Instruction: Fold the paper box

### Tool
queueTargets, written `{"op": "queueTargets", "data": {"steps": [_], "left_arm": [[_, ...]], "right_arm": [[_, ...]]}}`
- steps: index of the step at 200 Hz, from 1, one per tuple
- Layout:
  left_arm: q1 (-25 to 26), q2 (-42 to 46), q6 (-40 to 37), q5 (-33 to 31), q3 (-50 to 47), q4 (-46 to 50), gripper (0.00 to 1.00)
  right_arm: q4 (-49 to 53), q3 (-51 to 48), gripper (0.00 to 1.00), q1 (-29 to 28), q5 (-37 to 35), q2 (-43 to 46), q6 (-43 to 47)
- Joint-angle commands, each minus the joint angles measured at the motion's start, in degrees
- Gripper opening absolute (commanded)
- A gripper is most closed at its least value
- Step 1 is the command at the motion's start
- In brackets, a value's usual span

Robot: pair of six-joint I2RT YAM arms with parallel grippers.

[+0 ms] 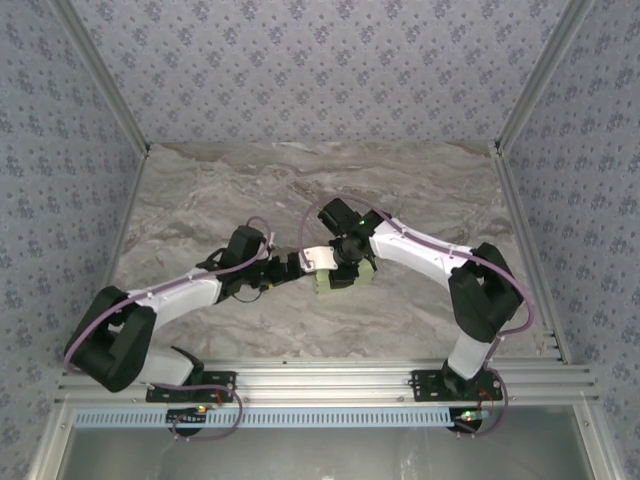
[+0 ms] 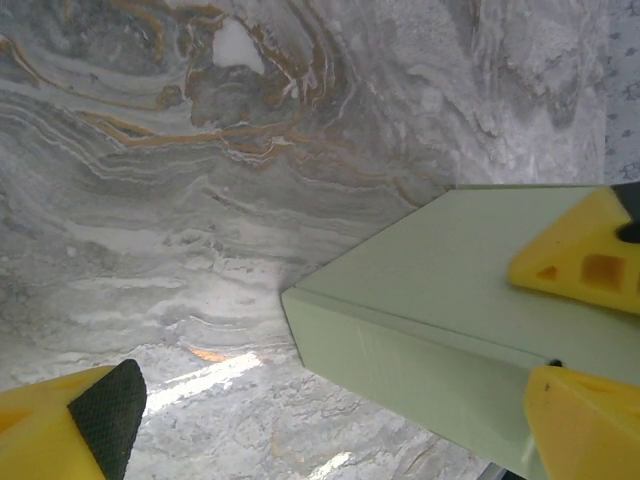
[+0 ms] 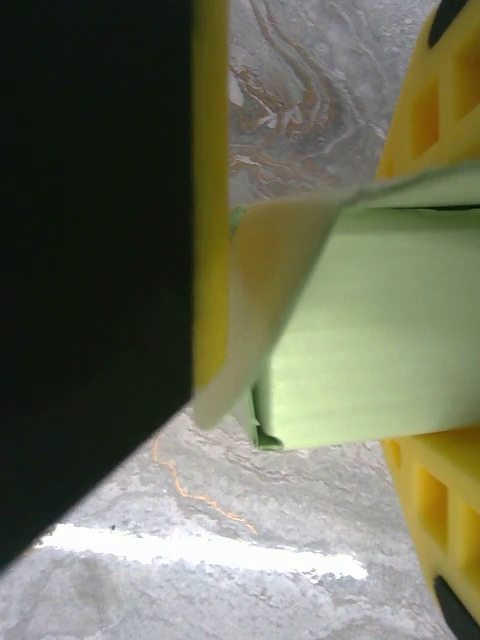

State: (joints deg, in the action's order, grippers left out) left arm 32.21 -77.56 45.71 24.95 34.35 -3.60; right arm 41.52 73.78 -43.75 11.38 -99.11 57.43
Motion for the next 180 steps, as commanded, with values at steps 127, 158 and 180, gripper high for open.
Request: {"op": "queueTargets", "data": {"steps": [127, 158, 180], "left_arm": [[3.2, -3.9, 3.0, 3.4, 2.7, -6.1, 0.99], [3.4, -4.2, 2.8, 3.1, 3.4, -5.4, 0.99], [3.6, -4.0, 3.1, 2.9, 3.5, -6.0, 0.99]], "right_arm": [[2.0, 0.8, 0.69, 0.9, 2.2, -0.9, -2.0], [3.1, 1.7, 0.68, 1.1, 1.9, -0.8, -2.2], [4.6, 3.0, 0.57, 1.4, 2.5, -1.2, -2.2]]}}
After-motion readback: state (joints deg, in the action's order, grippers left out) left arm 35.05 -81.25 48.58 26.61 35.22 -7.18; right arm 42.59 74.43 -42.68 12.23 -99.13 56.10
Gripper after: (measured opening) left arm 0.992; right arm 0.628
